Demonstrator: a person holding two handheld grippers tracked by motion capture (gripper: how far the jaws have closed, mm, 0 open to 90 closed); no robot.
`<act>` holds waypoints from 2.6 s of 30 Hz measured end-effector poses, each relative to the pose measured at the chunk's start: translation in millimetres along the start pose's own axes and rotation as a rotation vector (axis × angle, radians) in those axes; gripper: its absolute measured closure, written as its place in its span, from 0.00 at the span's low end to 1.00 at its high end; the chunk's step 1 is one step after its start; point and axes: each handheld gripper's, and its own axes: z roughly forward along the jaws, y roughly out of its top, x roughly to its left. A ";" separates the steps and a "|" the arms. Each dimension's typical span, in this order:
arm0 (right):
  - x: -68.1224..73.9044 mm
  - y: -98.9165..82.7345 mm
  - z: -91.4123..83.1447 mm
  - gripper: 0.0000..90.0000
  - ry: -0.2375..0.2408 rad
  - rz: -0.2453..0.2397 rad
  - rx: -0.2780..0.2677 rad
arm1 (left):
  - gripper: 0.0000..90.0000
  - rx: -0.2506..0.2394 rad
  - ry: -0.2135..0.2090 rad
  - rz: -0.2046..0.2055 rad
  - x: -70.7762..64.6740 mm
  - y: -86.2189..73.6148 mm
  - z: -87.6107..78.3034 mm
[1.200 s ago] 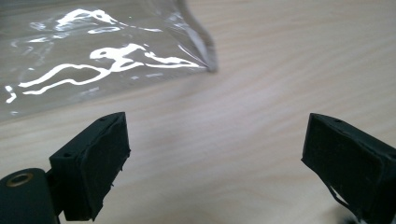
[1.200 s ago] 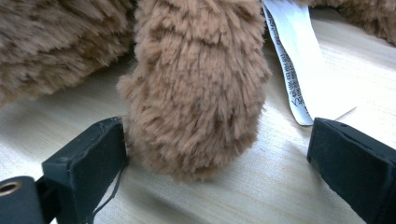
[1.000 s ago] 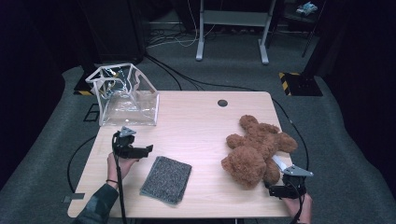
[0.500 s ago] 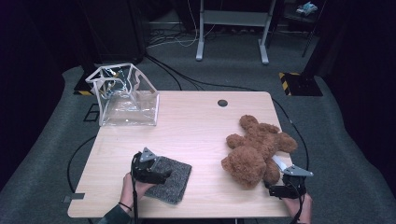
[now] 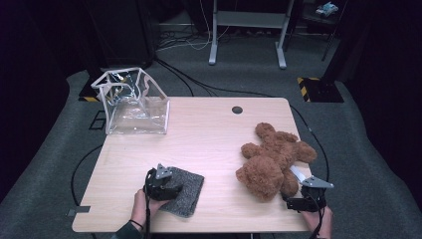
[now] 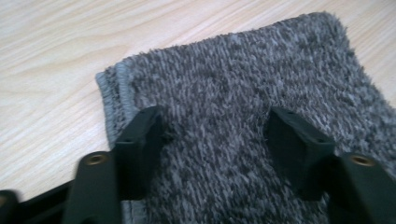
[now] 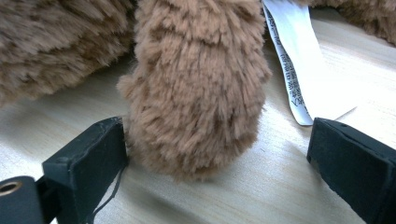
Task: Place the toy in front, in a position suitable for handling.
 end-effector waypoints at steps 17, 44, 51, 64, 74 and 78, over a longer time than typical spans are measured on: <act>0.0 0.0 0.0 0.05 0.000 0.000 0.000 | 0.88 -0.073 -0.017 -0.014 5.2 -7.1 -13.6; 1.4 0.7 -2.1 0.07 0.012 -0.006 0.012 | 0.30 -0.069 0.019 -0.126 36.5 -17.3 -21.6; 3.7 10.6 -28.6 0.08 0.052 0.003 -0.090 | 0.28 -0.064 0.030 -0.124 35.5 -21.4 -16.0; 15.7 99.5 -49.1 0.16 0.097 -0.097 -0.166 | 0.26 -0.113 0.082 -0.092 27.5 -31.0 -12.2; 14.7 139.5 -0.1 0.34 0.121 -0.128 0.017 | 0.26 -0.116 0.087 -0.086 26.9 -31.1 -11.6; 16.8 139.0 7.1 0.45 0.111 -0.099 0.055 | 0.26 -0.101 0.083 -0.069 27.6 -30.8 -12.4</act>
